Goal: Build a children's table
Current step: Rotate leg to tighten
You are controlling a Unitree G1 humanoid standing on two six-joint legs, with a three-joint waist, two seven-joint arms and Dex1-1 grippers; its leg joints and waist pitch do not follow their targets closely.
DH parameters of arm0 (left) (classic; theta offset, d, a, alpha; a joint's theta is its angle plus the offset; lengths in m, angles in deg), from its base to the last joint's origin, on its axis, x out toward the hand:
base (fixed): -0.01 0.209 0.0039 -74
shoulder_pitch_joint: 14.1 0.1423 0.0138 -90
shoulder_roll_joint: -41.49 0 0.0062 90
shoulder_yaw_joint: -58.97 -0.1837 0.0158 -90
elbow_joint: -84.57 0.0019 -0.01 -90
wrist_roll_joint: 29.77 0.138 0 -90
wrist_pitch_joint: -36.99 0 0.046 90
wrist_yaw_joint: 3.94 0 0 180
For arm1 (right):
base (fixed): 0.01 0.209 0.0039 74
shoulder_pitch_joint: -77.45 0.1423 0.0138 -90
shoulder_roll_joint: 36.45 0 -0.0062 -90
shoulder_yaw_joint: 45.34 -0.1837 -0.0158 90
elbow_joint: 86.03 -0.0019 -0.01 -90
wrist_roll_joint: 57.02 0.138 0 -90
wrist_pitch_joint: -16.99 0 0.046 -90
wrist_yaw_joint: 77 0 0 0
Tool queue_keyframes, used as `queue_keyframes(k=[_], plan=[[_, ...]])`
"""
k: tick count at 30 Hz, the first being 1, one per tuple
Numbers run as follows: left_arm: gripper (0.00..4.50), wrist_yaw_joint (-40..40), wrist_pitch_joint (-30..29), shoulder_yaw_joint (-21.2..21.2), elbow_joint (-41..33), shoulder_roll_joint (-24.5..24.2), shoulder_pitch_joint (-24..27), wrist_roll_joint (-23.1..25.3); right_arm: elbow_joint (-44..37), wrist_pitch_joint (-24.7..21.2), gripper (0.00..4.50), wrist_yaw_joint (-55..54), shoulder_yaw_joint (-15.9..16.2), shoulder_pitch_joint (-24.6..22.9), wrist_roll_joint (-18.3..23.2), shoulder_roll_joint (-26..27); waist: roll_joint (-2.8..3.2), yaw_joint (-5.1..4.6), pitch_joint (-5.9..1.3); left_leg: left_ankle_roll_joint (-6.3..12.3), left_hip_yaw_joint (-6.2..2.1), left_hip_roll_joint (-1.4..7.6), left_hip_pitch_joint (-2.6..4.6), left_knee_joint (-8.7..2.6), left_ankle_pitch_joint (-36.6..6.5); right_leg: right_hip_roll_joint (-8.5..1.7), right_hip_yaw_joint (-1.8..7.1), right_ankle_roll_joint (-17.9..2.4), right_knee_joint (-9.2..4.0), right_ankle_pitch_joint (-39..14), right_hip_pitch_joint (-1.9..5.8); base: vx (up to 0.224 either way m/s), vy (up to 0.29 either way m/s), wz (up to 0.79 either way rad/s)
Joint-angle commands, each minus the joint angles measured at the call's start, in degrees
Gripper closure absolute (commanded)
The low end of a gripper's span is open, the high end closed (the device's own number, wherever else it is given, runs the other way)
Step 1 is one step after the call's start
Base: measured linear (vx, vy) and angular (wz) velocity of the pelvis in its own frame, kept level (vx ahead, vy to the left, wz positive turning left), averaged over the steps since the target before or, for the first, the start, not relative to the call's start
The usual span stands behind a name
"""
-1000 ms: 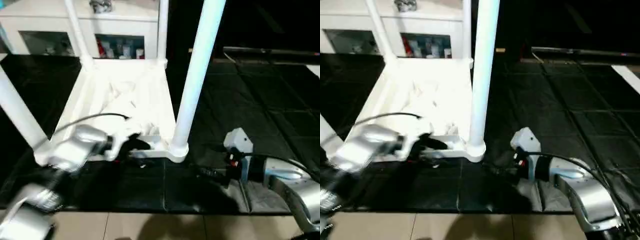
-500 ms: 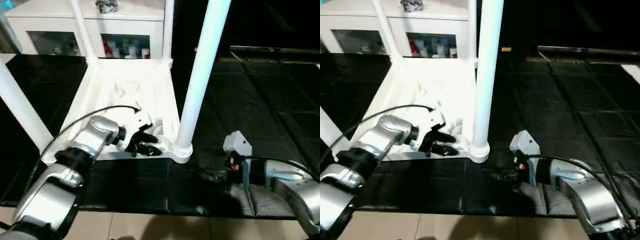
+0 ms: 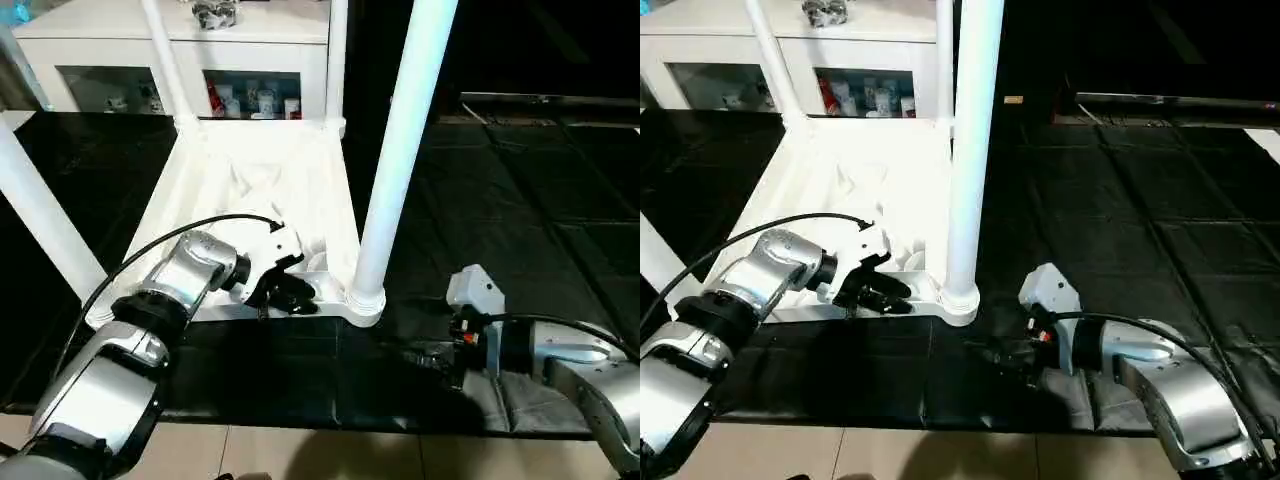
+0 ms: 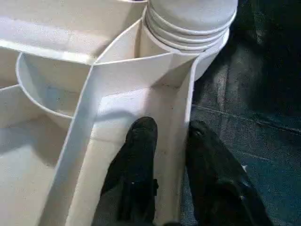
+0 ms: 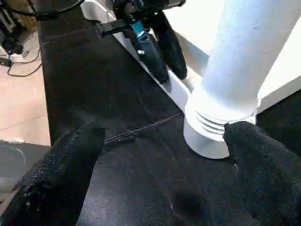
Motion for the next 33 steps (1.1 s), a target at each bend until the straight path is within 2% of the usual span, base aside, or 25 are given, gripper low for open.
queue_keyframes(k=[1,5,13,16,18,21,28,30,31,33], plan=[[3.63,-0.87,0.75,0.84,1.05,0.13,-1.55,1.09,0.48,0.62,0.0,0.27,0.29,0.3,-0.62,-0.22,-0.13,0.21,-3.65,3.56,-2.47,5.47,-0.27,-4.18,-2.42,-8.07,5.32,-3.73,-5.09,-9.1,3.26,0.0,0.0,0.0],[3.89,-0.58,1.63,0.81,1.58,0.33,-1.41,1.51,0.69,0.81,0.0,0.32,0.26,0.38,-0.67,-0.24,-0.19,0.28,-3.58,3.39,-2.44,5.4,-0.26,-4.26,-2.72,-8.07,5.34,-3.32,-5.29,-10.38,3.27,0.0,0.0,0.0],[4.49,1.09,4.75,1.25,0.53,0.6,0.06,1.1,1.19,1.33,0.0,0.4,0.43,0.34,-0.74,-0.35,-0.3,0.22,-3.71,3.79,-2.58,5.65,-0.34,-4.26,-1.72,-8.15,5.41,-3.62,-4.89,-8.23,3.21,0.0,0.0,0.0],[4.5,1.88,6.37,1.53,0.56,1.09,0.77,0.84,2.08,1.88,0.0,0.47,0.45,0.75,-0.97,-0.07,-0.4,0.21,-3.93,4.18,-2.58,5.62,-0.59,-4.07,-0.3,-8.26,5.44,-4.4,-4.38,-5.15,3.37,0.0,0.0,0.0],[4.5,2.31,7.05,1.61,0.59,1.26,0.94,0.77,2.47,2.07,0.0,0.51,0.42,0.94,-1.06,0.04,-0.4,-0.01,-4.3,5.07,-2.57,5.52,-0.92,-3.65,2.0,-8.19,5.39,-4.82,-3.76,-0.68,3.36,0.0,0.0,0.0],[4.5,2.74,7.62,1.55,0.65,1.31,1.0,0.92,2.83,2.44,0.0,0.39,0.35,1.1,-1.18,0.16,-0.39,0.15,-4.34,6.22,-2.57,5.52,-1.04,-3.46,3.11,-8.16,5.28,-5.14,-3.4,2.19,3.23,0.0,0.0,0.0],[4.5,2.1,8.75,0.23,1.44,0.64,1.06,3.06,2.74,2.27,0.0,0.32,0.01,0.93,-0.81,0.12,-0.22,0.2,-4.22,6.03,-2.55,5.71,-0.96,-3.57,1.98,-8.2,5.25,-5.18,-3.68,0.25,3.1,0.0,0.0,0.0],[4.5,-0.56,8.89,1.51,2.25,1.34,0.84,2.86,2.85,2.39,0.0,0.47,0.21,0.87,-0.83,0.01,-0.47,0.19,-4.1,5.78,-2.44,5.6,-0.92,-3.61,1.29,-8.17,5.25,-5.06,-3.85,-1.13,3.11,0.0,0.0,0.0],[4.06,-0.99,9.43,2.02,2.39,1.59,0.83,2.65,2.93,2.48,0.0,0.51,0.36,0.96,-0.86,0.05,-0.43,0.27,-4.08,5.65,-2.42,5.53,-0.98,-3.62,1.06,-8.26,5.26,-5.01,-3.97,-1.77,3.18,0.0,0.0,0.0],[3.95,-1.5,10.44,2.65,2.48,1.77,0.86,2.58,2.93,2.45,0.0,0.68,0.54,1.21,-0.71,0.22,-0.46,0.33,-3.97,5.27,-2.31,5.34,-0.98,-3.7,0.3,-8.04,5.17,-4.0,-4.42,-4.68,3.17,0.0,0.0,0.0]])
